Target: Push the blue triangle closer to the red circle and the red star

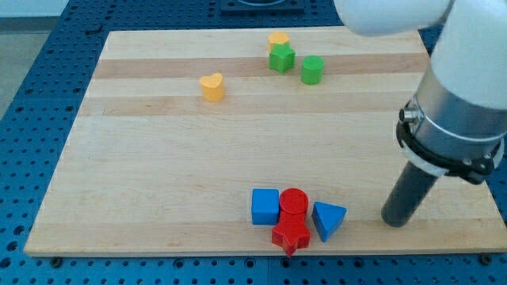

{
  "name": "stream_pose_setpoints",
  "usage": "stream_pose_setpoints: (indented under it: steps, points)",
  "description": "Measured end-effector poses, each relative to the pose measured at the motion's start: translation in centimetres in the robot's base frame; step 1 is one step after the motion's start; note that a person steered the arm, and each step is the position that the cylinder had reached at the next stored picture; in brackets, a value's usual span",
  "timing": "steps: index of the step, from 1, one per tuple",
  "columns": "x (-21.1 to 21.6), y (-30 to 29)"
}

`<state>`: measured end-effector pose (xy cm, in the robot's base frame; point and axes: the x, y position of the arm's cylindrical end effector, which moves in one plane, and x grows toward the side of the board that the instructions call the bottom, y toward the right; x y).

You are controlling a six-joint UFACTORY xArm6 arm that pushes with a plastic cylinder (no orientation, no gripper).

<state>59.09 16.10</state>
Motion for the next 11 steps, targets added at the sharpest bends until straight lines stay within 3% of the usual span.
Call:
stream_pose_setpoints:
  steps: [2,11]
  points:
    - [2.8,-0.5]
    - [2.8,-9.3]
